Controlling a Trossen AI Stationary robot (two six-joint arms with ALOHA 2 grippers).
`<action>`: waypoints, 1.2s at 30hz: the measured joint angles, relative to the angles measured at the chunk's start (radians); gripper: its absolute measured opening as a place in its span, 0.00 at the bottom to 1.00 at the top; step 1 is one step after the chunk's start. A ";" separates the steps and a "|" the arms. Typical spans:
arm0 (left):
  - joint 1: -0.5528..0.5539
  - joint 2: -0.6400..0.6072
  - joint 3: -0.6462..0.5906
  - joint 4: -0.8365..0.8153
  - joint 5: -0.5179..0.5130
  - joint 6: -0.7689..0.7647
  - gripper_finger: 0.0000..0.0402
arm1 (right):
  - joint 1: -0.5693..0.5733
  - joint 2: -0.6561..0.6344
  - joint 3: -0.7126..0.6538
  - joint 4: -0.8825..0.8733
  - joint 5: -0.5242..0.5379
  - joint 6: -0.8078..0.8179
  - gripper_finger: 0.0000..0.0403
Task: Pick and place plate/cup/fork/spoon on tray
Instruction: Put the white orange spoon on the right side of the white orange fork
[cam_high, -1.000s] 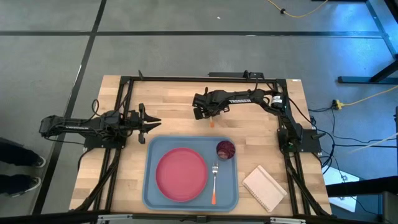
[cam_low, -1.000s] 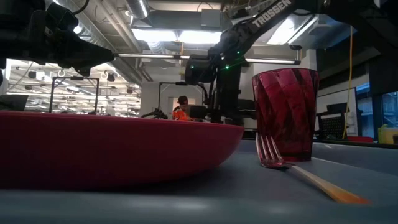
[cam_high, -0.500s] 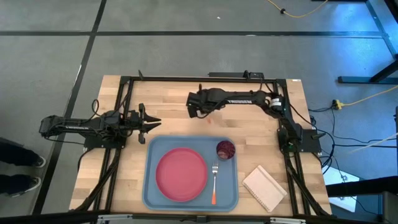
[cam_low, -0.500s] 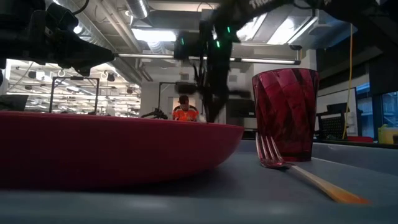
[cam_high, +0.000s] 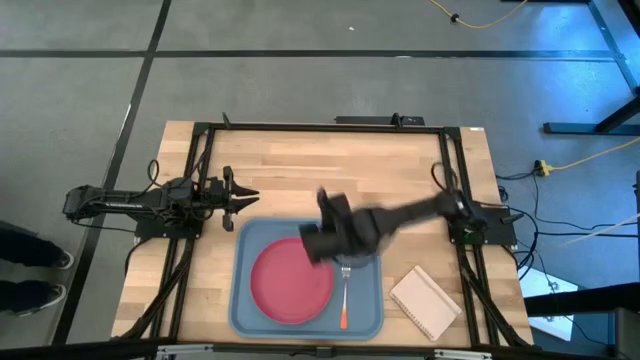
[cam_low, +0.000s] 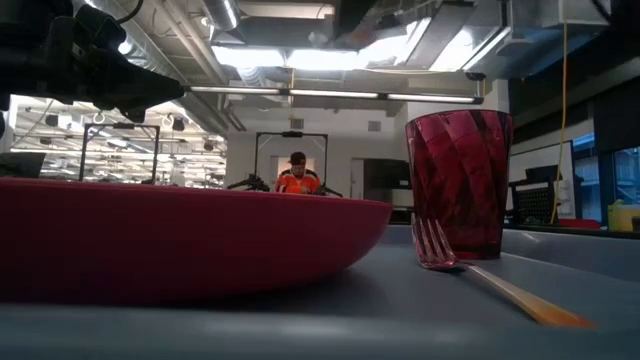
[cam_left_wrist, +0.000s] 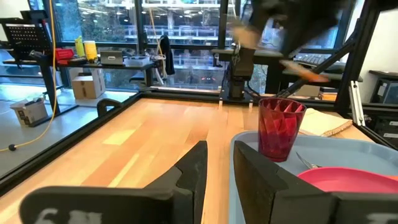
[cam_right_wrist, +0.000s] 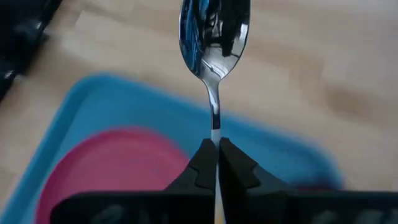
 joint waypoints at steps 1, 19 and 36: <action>0.000 0.000 0.000 0.000 0.000 0.000 0.18 | 0.038 0.000 0.000 -0.016 -0.001 0.066 0.00; 0.000 0.000 0.000 0.000 0.000 0.000 0.18 | 0.309 0.192 -0.033 0.044 -0.181 0.671 0.00; 0.000 0.000 0.000 0.000 0.000 0.000 0.18 | 0.308 0.275 -0.033 0.040 -0.368 0.775 0.00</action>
